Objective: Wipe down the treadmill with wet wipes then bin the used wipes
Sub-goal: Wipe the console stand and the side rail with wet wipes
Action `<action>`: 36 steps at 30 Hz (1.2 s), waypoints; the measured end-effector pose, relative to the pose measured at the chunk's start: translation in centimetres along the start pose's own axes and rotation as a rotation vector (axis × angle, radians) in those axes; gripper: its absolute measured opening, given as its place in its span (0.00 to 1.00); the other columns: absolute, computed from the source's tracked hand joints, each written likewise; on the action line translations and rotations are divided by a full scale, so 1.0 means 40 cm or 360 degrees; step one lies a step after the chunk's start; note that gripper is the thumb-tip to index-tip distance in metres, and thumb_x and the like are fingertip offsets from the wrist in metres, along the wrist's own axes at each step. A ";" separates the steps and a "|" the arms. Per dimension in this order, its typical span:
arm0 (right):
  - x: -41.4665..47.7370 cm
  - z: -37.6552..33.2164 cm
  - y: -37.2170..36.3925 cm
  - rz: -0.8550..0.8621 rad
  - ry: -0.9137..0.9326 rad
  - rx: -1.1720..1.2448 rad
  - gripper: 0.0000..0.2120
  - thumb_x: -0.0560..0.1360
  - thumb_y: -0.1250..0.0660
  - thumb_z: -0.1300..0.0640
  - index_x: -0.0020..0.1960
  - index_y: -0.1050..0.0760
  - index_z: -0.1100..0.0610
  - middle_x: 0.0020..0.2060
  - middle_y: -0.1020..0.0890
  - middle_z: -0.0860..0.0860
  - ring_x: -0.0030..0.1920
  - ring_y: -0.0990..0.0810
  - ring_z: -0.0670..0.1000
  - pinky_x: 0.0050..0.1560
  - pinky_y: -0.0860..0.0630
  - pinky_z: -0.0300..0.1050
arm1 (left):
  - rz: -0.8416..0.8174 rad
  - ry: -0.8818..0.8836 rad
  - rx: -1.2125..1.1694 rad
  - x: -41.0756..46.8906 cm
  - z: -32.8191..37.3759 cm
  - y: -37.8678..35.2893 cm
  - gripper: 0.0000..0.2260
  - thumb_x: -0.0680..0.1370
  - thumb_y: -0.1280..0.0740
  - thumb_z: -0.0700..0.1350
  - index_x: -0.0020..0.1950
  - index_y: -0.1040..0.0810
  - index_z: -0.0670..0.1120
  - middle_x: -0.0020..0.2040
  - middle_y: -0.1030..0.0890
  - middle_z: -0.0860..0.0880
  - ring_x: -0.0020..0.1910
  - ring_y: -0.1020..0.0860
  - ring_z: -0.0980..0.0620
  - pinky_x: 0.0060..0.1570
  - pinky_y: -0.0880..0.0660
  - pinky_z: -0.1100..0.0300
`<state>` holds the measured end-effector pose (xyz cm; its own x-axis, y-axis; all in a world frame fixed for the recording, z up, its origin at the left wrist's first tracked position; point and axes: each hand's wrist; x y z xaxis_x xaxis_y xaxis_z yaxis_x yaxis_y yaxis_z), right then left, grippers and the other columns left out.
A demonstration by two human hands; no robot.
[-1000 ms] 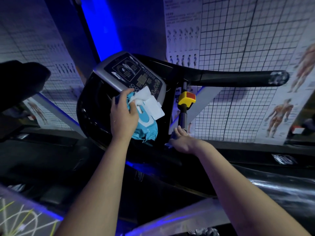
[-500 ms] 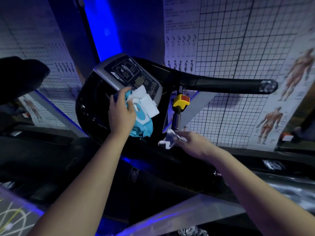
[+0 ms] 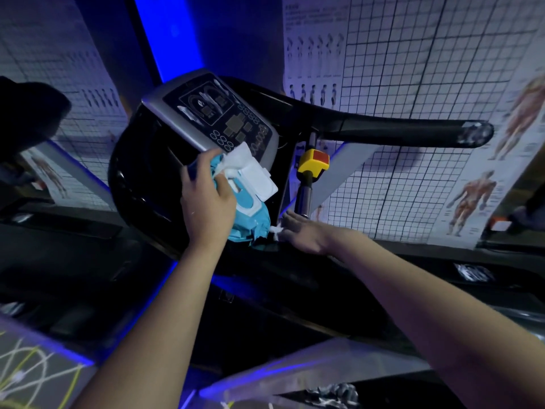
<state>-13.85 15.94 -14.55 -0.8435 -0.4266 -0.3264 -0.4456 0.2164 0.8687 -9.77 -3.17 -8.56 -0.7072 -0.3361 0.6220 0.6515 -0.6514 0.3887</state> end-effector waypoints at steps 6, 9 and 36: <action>-0.127 0.031 -0.012 0.0115 0.0161 0.0373 0.27 0.86 0.47 0.49 0.82 0.50 0.54 0.78 0.57 0.41 0.80 0.58 0.44 0.76 0.59 0.36 | -0.0086 0.0019 -0.0031 0.009 -0.006 0.000 0.18 0.84 0.37 0.38 0.70 0.24 0.54 0.67 0.26 0.46 0.59 0.24 0.52 0.55 0.22 0.55; -0.229 0.035 -0.040 0.0071 0.0167 0.0535 0.30 0.85 0.43 0.47 0.82 0.52 0.49 0.79 0.57 0.37 0.78 0.57 0.37 0.77 0.57 0.35 | -0.0066 0.0033 -0.0046 0.005 0.000 0.002 0.19 0.83 0.37 0.37 0.70 0.24 0.54 0.67 0.26 0.47 0.59 0.27 0.56 0.55 0.27 0.64; -0.305 -0.067 -0.115 0.0480 -0.0337 0.0027 0.25 0.85 0.51 0.47 0.74 0.36 0.61 0.76 0.33 0.59 0.76 0.35 0.57 0.72 0.37 0.51 | -0.0052 0.0053 -0.0010 0.003 0.010 0.000 0.19 0.83 0.37 0.37 0.71 0.24 0.54 0.69 0.26 0.45 0.63 0.22 0.43 0.54 0.27 0.56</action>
<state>-0.70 17.78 -13.58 -0.9803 -0.1506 -0.1277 -0.1706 0.3203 0.9318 -9.75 -2.95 -8.19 -0.7370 -0.3368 0.5860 0.6261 -0.6667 0.4042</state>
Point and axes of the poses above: each hand's wrist, its own x-axis towards the middle knuckle, its own y-axis out of the back of the hand, z = x × y
